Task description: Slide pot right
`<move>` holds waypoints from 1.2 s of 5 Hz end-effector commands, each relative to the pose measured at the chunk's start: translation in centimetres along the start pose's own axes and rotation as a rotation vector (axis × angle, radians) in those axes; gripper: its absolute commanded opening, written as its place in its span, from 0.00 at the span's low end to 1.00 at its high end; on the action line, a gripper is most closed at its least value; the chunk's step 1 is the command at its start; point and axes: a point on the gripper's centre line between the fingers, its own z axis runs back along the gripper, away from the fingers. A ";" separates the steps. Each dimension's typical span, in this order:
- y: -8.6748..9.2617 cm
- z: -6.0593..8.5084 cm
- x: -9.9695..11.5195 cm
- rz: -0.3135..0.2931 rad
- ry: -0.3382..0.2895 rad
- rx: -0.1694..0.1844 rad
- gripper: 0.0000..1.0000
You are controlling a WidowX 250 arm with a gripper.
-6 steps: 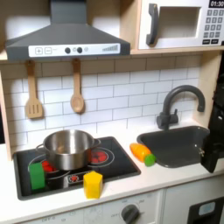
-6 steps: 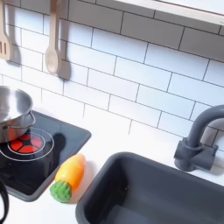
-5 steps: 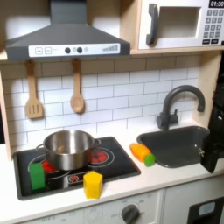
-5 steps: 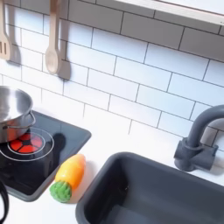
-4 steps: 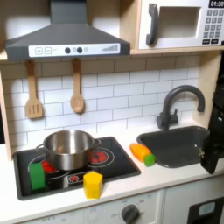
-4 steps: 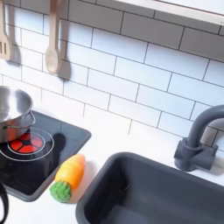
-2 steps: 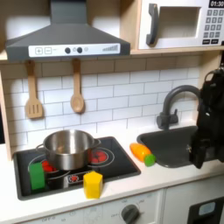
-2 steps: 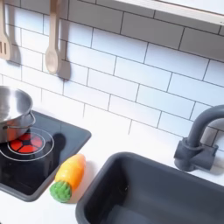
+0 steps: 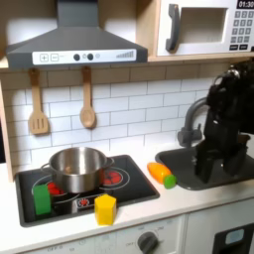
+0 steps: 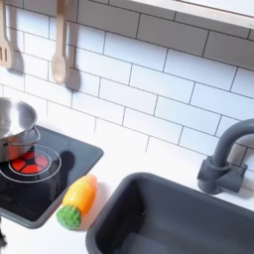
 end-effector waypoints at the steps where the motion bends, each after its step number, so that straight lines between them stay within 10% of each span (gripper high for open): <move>1: 2.3 0.2 2.5 -0.010 -0.021 0.023 1.00; 6: 6.0 -1.3 10.6 -0.026 -0.056 0.080 1.00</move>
